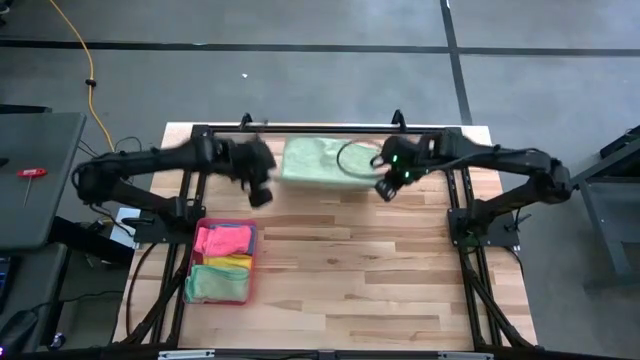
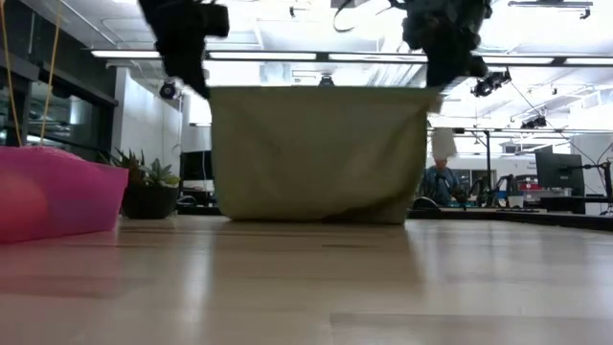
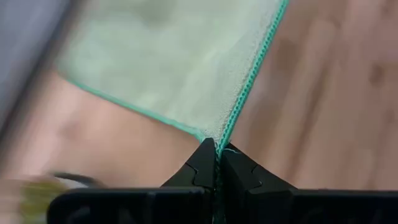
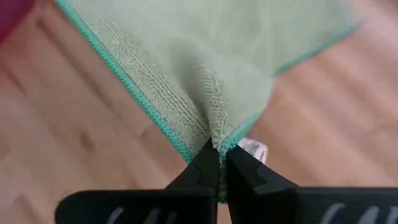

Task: Fold microfiber towels
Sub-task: Fold the green microfiber towel

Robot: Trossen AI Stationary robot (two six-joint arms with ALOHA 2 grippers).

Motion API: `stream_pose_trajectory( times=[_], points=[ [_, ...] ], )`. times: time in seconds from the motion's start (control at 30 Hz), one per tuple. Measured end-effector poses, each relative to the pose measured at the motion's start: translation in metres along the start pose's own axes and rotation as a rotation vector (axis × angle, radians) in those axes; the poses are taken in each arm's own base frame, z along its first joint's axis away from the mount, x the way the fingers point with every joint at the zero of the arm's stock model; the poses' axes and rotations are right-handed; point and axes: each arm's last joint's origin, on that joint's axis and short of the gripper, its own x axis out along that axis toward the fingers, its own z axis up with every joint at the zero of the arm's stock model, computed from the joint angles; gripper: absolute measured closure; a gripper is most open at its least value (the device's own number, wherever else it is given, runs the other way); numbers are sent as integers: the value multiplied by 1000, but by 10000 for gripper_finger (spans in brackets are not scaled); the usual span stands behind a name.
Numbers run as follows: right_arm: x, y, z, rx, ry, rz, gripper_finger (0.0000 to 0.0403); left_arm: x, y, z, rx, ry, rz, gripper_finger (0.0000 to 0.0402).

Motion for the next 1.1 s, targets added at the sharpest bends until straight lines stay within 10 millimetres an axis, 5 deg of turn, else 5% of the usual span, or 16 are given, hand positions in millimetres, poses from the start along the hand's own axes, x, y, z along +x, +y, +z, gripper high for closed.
stream_pose_trajectory(
  times=[0.27,0.6,0.83,1.1],
  points=[
    [47,33,-54,32,203,163,403,47,-76,-56,-126,88,-238,401],
    [67,67,-105,114,380,365,403,45,-124,-88,-211,128,-384,401],
    [65,74,-103,162,414,455,403,45,-123,-87,-218,127,-387,401],
    [74,47,-83,311,291,267,403,59,-87,-67,-300,42,-236,401]
  ],
)
